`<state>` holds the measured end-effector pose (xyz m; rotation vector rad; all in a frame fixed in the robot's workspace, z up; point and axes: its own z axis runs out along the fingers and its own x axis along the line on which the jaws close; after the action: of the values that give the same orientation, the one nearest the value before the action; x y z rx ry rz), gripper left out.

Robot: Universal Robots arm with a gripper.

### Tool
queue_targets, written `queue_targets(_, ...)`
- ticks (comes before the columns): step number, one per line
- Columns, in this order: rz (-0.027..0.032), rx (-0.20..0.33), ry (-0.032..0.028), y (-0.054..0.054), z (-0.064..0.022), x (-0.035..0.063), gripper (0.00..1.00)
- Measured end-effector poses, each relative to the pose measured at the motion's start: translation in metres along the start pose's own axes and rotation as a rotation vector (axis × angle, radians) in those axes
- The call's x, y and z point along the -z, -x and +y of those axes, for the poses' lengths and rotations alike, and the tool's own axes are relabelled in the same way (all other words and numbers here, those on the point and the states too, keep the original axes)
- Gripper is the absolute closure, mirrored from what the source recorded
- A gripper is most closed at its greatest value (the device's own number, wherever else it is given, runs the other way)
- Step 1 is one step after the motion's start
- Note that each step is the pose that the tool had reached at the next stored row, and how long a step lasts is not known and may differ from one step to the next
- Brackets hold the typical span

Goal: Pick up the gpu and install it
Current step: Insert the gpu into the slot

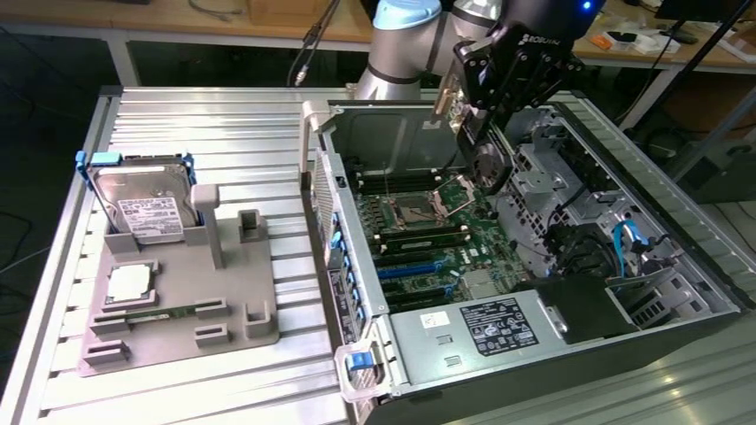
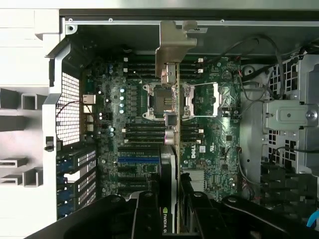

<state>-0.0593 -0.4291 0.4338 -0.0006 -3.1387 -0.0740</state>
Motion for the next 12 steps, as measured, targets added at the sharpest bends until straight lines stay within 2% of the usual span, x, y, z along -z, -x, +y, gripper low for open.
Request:
queue_targets(8, 0.0, 0.001, 0.0001, 0.0001, 0.0, 0.0, 0.73)
queue_targets(12, 0.0024, 0.053, -0.0001, 0.0016, 0.0, 0.0, 0.73)
